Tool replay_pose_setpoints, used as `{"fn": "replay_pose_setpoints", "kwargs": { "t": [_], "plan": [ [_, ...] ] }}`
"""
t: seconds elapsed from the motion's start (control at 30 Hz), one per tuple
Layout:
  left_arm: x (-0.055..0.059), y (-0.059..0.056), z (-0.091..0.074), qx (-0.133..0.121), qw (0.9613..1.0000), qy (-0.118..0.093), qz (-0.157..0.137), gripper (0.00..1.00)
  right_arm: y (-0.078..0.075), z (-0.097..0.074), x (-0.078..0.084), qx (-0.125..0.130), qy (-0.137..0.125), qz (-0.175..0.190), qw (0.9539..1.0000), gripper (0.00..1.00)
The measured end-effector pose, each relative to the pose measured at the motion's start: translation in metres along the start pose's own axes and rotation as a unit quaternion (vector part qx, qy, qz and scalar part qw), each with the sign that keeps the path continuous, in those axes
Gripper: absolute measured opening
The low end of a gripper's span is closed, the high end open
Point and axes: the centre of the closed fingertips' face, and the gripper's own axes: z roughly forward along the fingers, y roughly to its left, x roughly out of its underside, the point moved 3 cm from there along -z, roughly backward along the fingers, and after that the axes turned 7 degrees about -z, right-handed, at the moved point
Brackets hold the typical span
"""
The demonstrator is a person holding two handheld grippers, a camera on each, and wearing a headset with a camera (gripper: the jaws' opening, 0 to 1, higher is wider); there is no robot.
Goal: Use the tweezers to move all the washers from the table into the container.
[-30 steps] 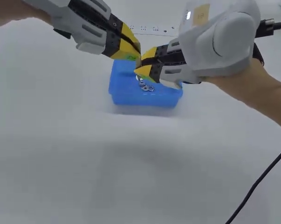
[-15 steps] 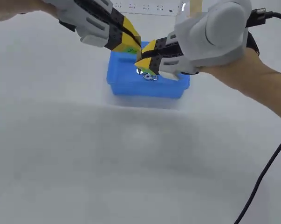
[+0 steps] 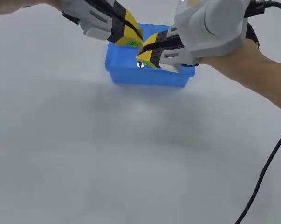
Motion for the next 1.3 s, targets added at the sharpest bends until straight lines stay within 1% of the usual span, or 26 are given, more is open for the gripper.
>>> {"fn": "replay_pose_setpoints", "kwargs": {
  "t": [0.07, 0.13, 0.2, 0.37, 0.6, 0.73, 0.8, 0.9, 1.0, 1.1, 1.23, 1.3],
  "plan": [
    [-0.001, 0.0, 0.0, 0.0, 1.0, -0.002, -0.001, 0.07, 0.0, 0.0, 0.0, 0.0, -0.002, 0.002, 1.0, 0.09],
    [-0.002, -0.001, 0.0, 0.004, 1.0, 0.0, -0.008, 0.07, 0.001, -0.001, 0.0, -0.002, 0.0, 0.0, 1.0, 0.09],
    [-0.003, -0.001, -0.001, 0.003, 1.0, 0.002, -0.004, 0.07, 0.002, -0.001, -0.002, -0.002, 0.001, -0.005, 1.0, 0.1],
    [-0.009, -0.003, -0.005, -0.003, 1.0, -0.002, 0.002, 0.07, 0.0, -0.004, -0.006, 0.002, -0.002, -0.003, 1.0, 0.1],
    [-0.024, -0.007, -0.016, -0.012, 0.9998, -0.01, 0.015, 0.06, -0.003, -0.014, -0.021, 0.015, -0.018, 0.004, 0.9997, 0.1],
    [-0.035, -0.012, -0.024, -0.019, 0.9994, -0.009, 0.029, 0.06, -0.005, -0.022, -0.032, 0.024, -0.03, 0.006, 0.9992, 0.11],
    [-0.039, -0.015, -0.028, -0.021, 0.9991, -0.007, 0.036, 0.06, -0.005, -0.026, -0.037, 0.027, -0.036, 0.009, 0.9989, 0.11],
    [-0.047, -0.021, -0.034, -0.024, 0.9988, -0.01, 0.042, 0.06, -0.002, -0.032, -0.042, 0.03, -0.044, 0.015, 0.9985, 0.13],
    [-0.059, -0.026, -0.04, -0.026, 0.9984, -0.027, 0.043, 0.06, 0.005, -0.037, -0.043, 0.031, -0.036, 0.009, 0.9988, 0.14],
    [-0.064, -0.033, -0.042, -0.026, 0.9981, -0.022, 0.05, 0.06, 0.01, -0.044, -0.048, 0.039, -0.04, 0.002, 0.9985, 0.14],
    [-0.068, -0.045, -0.048, -0.027, 0.9979, -0.027, 0.052, 0.06, 0.015, -0.057, -0.053, 0.044, -0.046, 0.01, 0.9979, 0.11],
    [-0.069, -0.052, -0.051, -0.029, 0.9978, -0.028, 0.053, 0.06, 0.018, -0.062, -0.054, 0.042, -0.047, 0.015, 0.9979, 0.11]
  ]
}}
